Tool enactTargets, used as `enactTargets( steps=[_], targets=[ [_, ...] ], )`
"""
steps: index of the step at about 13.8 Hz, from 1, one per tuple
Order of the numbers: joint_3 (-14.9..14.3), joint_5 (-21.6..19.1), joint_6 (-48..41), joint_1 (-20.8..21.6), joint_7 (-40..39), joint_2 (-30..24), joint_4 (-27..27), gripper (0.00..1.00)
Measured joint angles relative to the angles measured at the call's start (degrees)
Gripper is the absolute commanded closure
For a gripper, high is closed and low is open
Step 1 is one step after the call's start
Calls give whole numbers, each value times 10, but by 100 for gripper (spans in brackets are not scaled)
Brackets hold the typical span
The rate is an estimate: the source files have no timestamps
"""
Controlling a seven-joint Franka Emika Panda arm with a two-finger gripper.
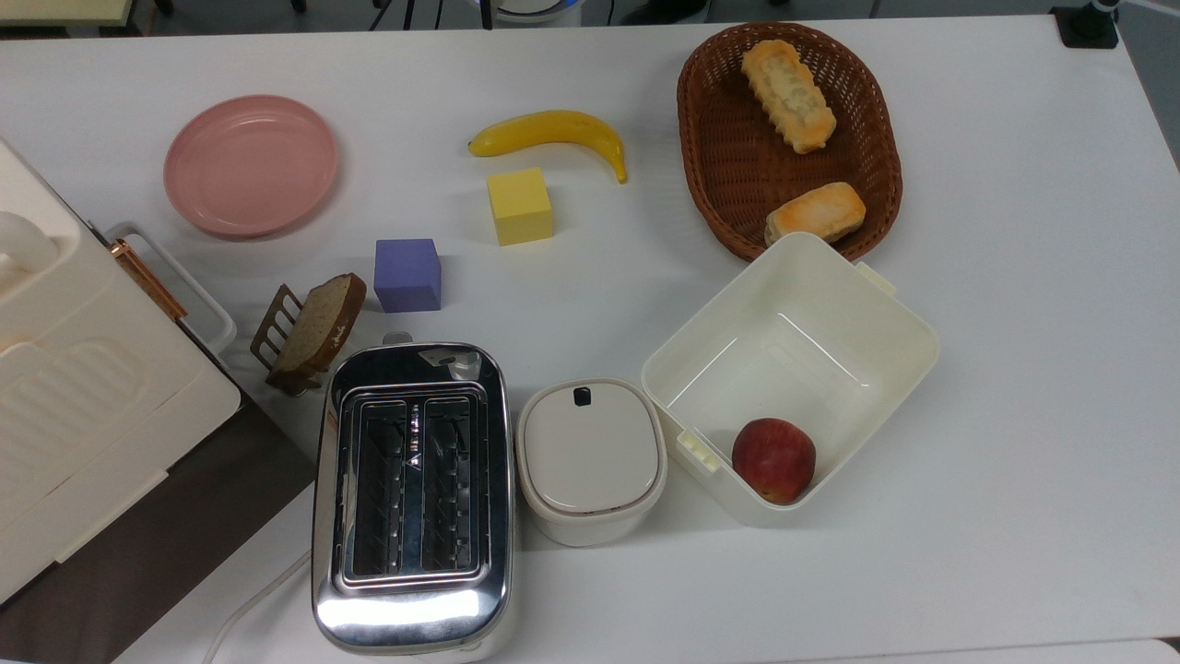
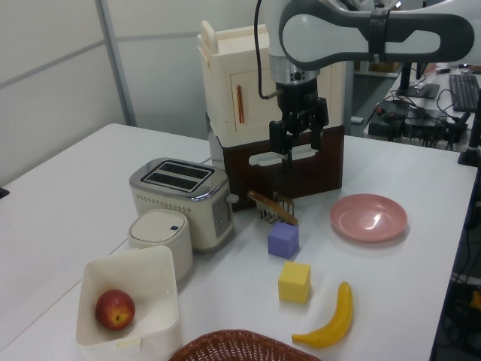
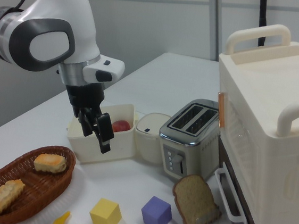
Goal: Put the bread in the basket
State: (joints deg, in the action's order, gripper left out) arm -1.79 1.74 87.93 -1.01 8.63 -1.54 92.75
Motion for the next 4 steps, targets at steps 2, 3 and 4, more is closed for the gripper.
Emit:
enactTargets(
  steps=[2, 3, 4],
  targets=[
    [-2, 0, 0, -1, -8, 0, 0, 0],
    [-2, 0, 0, -2, -10, 0, 0, 0],
    [-2, 0, 0, -2, -11, 0, 0, 0]
  ],
)
